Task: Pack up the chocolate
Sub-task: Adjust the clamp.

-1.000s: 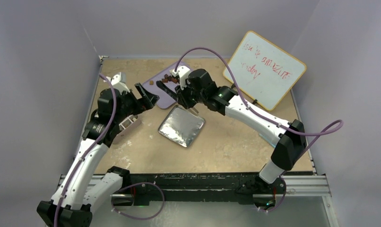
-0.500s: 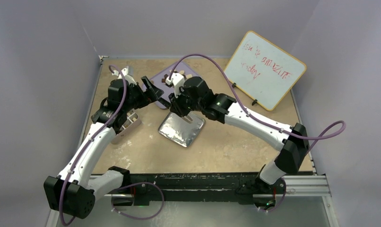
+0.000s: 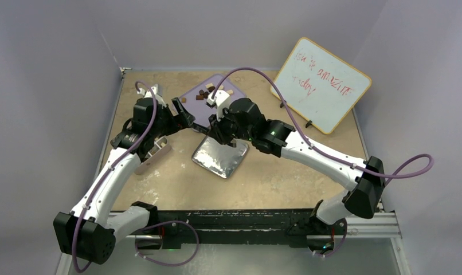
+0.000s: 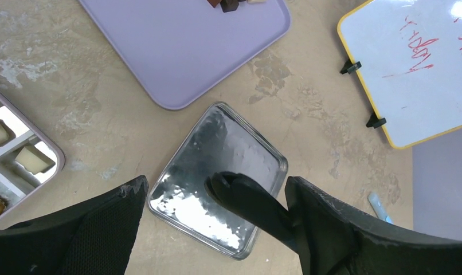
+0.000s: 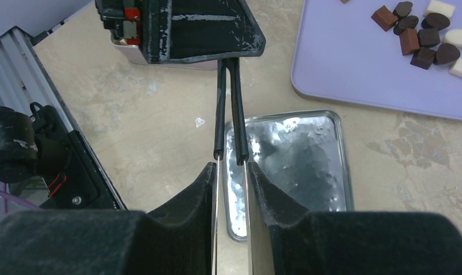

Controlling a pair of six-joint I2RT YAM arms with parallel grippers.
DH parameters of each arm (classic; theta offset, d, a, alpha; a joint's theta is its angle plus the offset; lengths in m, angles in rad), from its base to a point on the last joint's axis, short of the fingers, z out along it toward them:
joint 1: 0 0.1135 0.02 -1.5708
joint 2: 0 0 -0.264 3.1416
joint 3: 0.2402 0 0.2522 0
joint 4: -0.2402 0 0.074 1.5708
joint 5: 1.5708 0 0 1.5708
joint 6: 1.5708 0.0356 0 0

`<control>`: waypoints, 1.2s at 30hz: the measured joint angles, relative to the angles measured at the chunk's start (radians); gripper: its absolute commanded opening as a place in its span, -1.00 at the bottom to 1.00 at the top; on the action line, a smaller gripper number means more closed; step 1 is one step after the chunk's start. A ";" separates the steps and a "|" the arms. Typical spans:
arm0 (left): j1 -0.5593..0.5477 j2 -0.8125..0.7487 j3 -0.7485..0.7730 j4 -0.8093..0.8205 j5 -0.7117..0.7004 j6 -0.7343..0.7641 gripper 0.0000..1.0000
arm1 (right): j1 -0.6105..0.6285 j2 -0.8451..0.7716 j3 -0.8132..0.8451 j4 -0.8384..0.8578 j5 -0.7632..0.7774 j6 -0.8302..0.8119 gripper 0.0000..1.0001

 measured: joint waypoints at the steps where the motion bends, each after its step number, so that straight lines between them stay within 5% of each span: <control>1: 0.000 0.000 0.000 -0.001 0.001 0.002 0.75 | 0.000 0.004 0.000 -0.001 0.003 0.000 -0.52; 7: 0.000 -0.021 0.000 -0.017 0.023 0.051 0.79 | 0.000 0.018 0.000 -0.011 0.033 0.001 -0.52; 13: 0.000 -0.173 -0.037 0.024 0.112 0.215 0.53 | -0.002 0.018 0.000 -0.017 0.050 0.011 -0.52; 17: -0.001 -0.318 -0.128 0.129 0.351 0.483 0.30 | -0.003 0.017 0.000 -0.032 0.040 0.024 -0.52; 24: -0.014 -0.393 -0.156 0.158 0.694 0.973 0.36 | -0.004 -0.025 0.000 -0.065 -0.043 0.067 -0.52; 31: -0.089 -0.417 -0.171 0.103 0.752 1.396 0.42 | -0.004 -0.097 0.000 -0.071 -0.113 0.102 -0.51; 36: -0.146 -0.387 -0.176 0.076 0.729 1.562 0.43 | -0.004 -0.103 0.003 -0.076 -0.135 0.113 -0.51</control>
